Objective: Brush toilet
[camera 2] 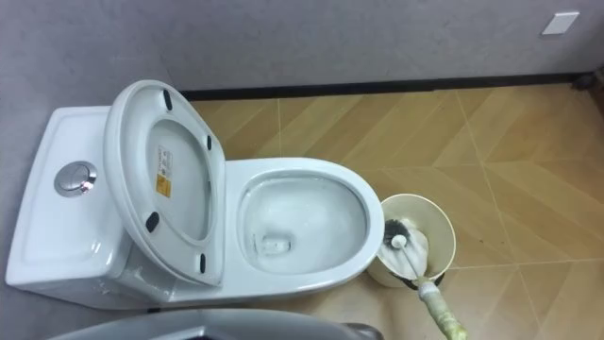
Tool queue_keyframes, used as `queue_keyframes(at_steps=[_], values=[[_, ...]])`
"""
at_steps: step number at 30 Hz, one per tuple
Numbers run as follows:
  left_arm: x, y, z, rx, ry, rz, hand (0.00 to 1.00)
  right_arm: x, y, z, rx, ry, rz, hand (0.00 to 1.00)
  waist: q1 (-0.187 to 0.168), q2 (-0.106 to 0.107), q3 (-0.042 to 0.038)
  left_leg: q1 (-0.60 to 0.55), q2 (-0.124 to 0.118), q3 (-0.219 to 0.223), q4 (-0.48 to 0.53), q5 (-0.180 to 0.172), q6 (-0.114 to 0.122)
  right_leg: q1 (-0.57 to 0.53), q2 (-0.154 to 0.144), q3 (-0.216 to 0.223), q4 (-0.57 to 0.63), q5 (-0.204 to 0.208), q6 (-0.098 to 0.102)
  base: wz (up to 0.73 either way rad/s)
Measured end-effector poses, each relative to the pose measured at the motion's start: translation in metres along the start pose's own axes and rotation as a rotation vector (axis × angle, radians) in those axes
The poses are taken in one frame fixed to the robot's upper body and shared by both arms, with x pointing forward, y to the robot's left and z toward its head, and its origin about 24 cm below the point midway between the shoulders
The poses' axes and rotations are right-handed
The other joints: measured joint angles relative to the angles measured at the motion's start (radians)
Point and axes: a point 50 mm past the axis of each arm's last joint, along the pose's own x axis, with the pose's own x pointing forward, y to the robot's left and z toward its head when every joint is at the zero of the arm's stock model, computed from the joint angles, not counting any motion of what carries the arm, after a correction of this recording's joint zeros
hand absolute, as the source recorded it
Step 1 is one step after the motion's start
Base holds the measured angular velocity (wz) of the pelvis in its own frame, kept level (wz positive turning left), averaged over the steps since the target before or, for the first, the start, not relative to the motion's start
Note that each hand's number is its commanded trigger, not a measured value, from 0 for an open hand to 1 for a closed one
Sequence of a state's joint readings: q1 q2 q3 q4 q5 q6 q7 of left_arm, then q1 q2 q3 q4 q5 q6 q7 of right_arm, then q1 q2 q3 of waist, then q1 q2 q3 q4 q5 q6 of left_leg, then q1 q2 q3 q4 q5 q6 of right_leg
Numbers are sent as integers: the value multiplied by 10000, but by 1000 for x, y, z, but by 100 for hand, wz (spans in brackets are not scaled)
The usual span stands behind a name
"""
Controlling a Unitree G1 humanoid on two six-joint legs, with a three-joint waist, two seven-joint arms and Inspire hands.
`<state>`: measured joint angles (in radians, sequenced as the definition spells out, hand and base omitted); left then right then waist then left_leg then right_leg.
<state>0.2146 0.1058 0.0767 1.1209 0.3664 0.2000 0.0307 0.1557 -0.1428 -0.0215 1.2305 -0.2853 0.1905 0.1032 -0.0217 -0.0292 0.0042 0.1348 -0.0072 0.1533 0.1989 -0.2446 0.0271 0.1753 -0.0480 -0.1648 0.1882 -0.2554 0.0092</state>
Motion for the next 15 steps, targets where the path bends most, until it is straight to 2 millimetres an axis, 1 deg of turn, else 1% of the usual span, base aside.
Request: queue_keyframes(at_steps=[10, 15], values=[[0, 0, 0, 8, 26, 9, 0, 0, 0, -1, 0, 44, -148, 0, -12, 3, 8, -40, -4, -13, -8, 0, 0, -2, -6, -19, -7, 1, 0, 0], [0, 1, 1, -4, -23, 82, 0, 0, -3, 2, 27, -119, -429, 0, -11, 2, 9, -70, -4, -10, -8, -1, 0, -20, -4, -14, -18, 0, -1, 0]])
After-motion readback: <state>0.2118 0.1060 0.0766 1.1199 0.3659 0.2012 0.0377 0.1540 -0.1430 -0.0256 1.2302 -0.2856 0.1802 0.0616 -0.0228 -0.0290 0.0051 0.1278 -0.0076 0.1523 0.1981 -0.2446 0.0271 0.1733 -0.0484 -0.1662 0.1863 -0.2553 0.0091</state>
